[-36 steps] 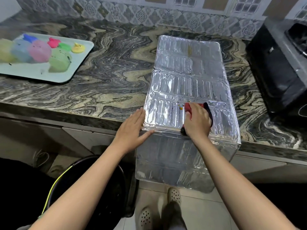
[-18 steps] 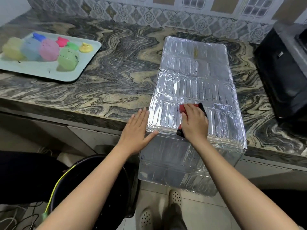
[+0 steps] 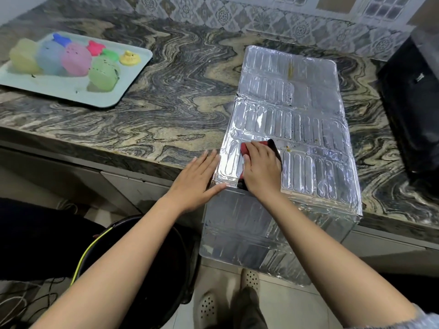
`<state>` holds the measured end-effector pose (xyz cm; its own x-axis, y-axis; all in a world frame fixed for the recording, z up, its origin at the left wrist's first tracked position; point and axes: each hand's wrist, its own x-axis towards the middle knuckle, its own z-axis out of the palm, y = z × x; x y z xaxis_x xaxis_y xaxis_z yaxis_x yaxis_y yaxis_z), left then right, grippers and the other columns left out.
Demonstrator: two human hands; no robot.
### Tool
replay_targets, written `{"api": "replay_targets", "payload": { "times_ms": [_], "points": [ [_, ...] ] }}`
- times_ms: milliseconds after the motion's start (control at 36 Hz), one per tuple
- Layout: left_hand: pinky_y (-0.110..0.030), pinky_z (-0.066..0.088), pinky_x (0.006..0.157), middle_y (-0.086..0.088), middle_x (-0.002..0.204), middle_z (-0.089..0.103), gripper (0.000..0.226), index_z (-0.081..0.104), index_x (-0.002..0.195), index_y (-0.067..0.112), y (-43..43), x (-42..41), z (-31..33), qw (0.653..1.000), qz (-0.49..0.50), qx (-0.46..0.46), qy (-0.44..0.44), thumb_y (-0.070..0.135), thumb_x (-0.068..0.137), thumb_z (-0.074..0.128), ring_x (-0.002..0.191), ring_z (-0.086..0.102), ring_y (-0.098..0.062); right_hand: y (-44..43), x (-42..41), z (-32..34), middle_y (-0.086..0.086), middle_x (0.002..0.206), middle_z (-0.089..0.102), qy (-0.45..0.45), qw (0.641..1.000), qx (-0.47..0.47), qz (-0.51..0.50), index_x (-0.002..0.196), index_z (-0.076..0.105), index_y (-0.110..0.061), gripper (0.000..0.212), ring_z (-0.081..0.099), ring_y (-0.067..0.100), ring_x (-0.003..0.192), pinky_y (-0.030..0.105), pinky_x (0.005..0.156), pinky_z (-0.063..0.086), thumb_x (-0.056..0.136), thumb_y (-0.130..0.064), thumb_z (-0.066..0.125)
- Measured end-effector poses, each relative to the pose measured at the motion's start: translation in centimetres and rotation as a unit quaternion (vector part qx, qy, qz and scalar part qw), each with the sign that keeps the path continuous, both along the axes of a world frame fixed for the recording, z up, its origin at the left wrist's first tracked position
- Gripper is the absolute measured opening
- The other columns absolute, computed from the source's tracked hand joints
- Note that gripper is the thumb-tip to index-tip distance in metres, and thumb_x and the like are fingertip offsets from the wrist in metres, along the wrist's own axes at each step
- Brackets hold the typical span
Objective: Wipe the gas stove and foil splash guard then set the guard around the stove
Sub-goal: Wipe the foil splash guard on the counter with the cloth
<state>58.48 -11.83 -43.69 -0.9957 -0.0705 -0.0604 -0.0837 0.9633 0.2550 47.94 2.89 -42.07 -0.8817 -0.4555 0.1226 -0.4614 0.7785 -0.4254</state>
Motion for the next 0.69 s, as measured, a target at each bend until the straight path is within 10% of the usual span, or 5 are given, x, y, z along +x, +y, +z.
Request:
{"api": "replay_targets", "payload": {
  "times_ms": [278, 694],
  "points": [
    [-0.026, -0.012, 0.114, -0.003, 0.157, -0.013, 0.072, -0.006, 0.148, 0.014, 0.0, -0.1, 0.6, 1.000, -0.016, 0.007, -0.021, 0.048, 0.096, 0.031, 0.143, -0.015, -0.012, -4.1, 0.4, -0.2, 0.000, 0.146, 0.040, 0.003, 0.998, -0.019, 0.064, 0.138, 0.040, -0.020, 0.041, 0.030, 0.021, 0.135, 0.037, 0.110, 0.021, 0.098, -0.028, 0.034],
    [-0.033, -0.007, 0.118, -0.006, 0.155, -0.018, 0.071, -0.011, 0.147, 0.011, 0.9, 0.2, 0.8, 0.998, 0.008, -0.040, -0.040, 0.050, 0.096, 0.019, 0.143, -0.017, -0.016, -5.2, -3.8, 0.0, 0.001, 0.145, 0.040, 0.000, 0.996, -0.012, 0.093, 0.138, 0.040, -0.017, 0.041, 0.033, 0.020, 0.135, 0.036, 0.110, 0.026, 0.098, -0.024, 0.033]
  ]
}}
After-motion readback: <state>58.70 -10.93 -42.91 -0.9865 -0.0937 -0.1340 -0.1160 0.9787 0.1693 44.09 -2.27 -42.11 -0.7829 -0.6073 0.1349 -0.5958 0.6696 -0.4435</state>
